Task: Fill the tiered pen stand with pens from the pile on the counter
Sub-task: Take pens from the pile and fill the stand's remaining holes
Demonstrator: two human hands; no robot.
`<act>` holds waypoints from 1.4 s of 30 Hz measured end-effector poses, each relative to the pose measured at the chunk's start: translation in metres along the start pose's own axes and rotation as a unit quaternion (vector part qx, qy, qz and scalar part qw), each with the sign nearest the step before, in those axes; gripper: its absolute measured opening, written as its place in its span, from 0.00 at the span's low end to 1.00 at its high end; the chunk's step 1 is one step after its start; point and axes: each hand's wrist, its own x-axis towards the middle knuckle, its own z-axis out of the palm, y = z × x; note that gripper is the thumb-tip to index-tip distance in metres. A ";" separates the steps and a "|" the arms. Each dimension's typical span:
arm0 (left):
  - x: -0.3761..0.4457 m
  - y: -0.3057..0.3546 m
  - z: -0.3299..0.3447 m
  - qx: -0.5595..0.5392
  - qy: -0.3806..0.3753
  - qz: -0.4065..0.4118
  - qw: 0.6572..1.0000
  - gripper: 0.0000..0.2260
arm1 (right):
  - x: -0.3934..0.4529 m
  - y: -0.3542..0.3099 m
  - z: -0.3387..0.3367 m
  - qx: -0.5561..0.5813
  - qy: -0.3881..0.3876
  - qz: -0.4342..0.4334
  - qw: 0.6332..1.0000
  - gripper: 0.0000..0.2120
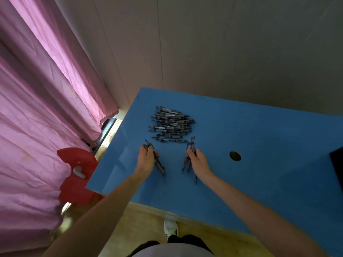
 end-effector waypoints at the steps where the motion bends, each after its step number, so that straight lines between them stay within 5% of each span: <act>1: -0.003 0.006 0.001 -0.014 -0.004 0.002 1.000 0.08 | -0.003 -0.004 -0.003 0.037 0.011 0.029 0.999 0.15; 7: -0.037 0.034 0.000 0.033 -0.098 0.029 0.994 0.10 | -0.045 -0.018 -0.022 0.194 0.073 0.094 0.974 0.13; 17: -0.146 0.031 0.047 0.082 -0.213 0.059 0.972 0.19 | -0.174 -0.021 -0.097 0.305 0.118 0.078 0.942 0.11; 23: -0.209 0.068 0.112 0.096 -0.303 0.144 0.937 0.11 | -0.251 -0.027 -0.185 0.274 0.162 0.035 0.947 0.11; 33: -0.312 0.107 0.245 0.090 -0.276 0.258 0.921 0.13 | -0.330 -0.009 -0.321 0.299 0.228 0.005 0.927 0.10; 42: -0.398 0.168 0.362 0.006 -0.253 0.269 0.929 0.11 | -0.376 -0.014 -0.485 0.182 0.228 -0.067 0.954 0.10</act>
